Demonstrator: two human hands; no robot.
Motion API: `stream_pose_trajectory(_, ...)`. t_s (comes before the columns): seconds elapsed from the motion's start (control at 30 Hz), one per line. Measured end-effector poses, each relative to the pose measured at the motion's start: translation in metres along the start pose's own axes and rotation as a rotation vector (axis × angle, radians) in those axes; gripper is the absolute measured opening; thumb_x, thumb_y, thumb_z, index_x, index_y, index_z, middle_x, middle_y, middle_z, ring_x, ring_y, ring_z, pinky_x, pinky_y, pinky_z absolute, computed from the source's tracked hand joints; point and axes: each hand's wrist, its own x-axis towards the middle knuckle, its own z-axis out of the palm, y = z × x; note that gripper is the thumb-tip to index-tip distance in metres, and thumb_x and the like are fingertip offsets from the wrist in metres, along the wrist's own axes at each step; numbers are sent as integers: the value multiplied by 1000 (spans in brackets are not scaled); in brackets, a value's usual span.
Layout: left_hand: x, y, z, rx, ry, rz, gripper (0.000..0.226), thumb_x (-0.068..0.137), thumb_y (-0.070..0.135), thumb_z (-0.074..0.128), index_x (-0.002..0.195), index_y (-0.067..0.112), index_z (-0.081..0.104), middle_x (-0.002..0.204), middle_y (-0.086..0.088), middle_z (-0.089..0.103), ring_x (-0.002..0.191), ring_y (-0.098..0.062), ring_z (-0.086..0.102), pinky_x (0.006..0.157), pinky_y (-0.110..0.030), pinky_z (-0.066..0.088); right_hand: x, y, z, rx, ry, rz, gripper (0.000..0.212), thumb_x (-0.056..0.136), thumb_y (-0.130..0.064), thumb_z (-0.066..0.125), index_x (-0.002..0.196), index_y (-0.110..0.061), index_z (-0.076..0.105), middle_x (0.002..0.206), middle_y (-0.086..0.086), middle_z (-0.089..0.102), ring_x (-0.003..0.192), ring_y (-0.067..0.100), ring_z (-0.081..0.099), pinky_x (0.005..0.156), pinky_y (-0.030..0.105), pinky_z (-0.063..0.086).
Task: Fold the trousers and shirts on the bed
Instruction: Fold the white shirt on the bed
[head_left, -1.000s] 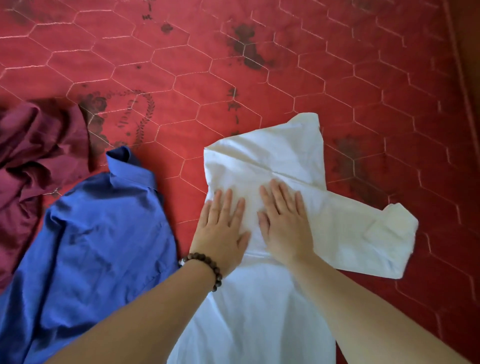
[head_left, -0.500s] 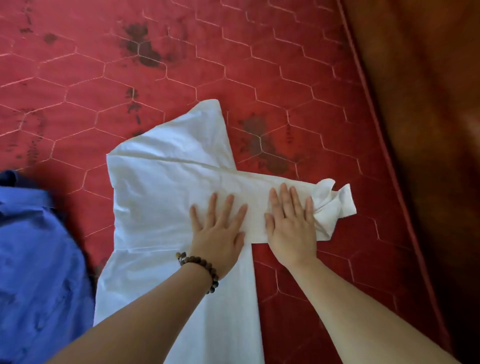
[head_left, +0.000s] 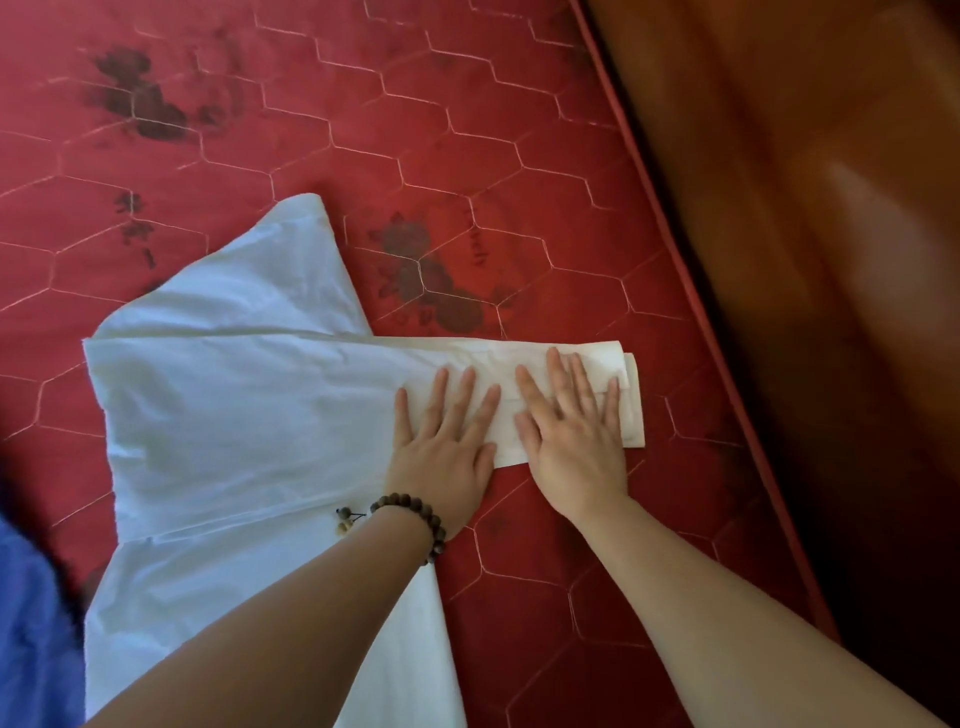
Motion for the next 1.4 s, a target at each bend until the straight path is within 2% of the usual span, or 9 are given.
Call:
stream_pose_trajectory(0.2,3,-2,-2,-4,-46,-6,58,91,50,-10,143,35,-31,154,3,-32,139,-21,-35,113,-57,-15,-2,15,2,115,34,428,49,102,-41,26,149,-44,15,161,13,-4,148,32,-3,119,53,4)
stream_pose_trajectory(0.33,5,-6,-9,-37,-104,10,56,93,51,-4,139,39,-33,153,6,-34,139,-19,-35,113,-55,-18,-1,14,-15,131,97,460,45,98,-32,45,142,-42,39,154,13,25,138,31,25,109,48,27)
stream_pose_trajectory(0.53,10,-1,-35,-127,-216,-38,66,98,35,37,150,38,-5,159,5,-17,144,-19,-22,113,-53,-12,9,11,-32,452,105,954,71,87,-44,61,146,-27,25,133,17,43,118,34,47,95,52,44)
stream_pose_trajectory(0.63,5,4,-48,-237,-178,-92,63,96,23,41,151,30,12,161,0,-4,147,-18,-14,116,-48,-7,13,19,-35,768,72,1149,58,80,-35,72,125,-7,48,117,15,61,103,35,61,88,51,51)
stream_pose_trajectory(0.8,-16,1,-70,-846,-74,-219,50,95,17,47,144,22,36,153,2,32,140,-15,30,109,-25,25,10,2,-52,879,174,966,9,80,-21,65,86,-15,60,97,7,65,77,24,63,59,32,49)
stream_pose_trajectory(1.0,-30,-9,-113,-1733,-61,-413,47,82,50,59,121,23,59,110,8,69,101,-9,65,86,-29,52,-11,-99,-95,930,187,260,15,88,-19,61,94,-28,50,74,-10,63,65,2,61,50,16,45)
stream_pose_trajectory(1.13,-51,-58,-117,-1635,240,-815,20,83,36,63,94,20,62,85,1,72,80,-16,70,69,-33,57,-29,-163,-96,1011,-73,-54,34,95,-17,48,126,-27,39,116,-10,65,105,10,62,83,29,51)
stream_pose_trajectory(1.27,-77,-120,-105,-1597,356,-890,9,85,28,58,88,25,66,84,2,72,82,-21,68,74,-38,56,-34,-188,-73,859,-78,-202,48,97,-20,40,144,-19,34,146,-4,42,138,12,34,115,25,25)
stream_pose_trajectory(1.4,-88,-171,-82,-1441,367,-1054,9,87,24,61,83,17,63,83,-7,65,81,-30,62,83,-50,54,-23,-190,-34,442,-53,-171,54,101,-31,35,152,-22,20,161,0,8,148,15,-4,121,39,-1)
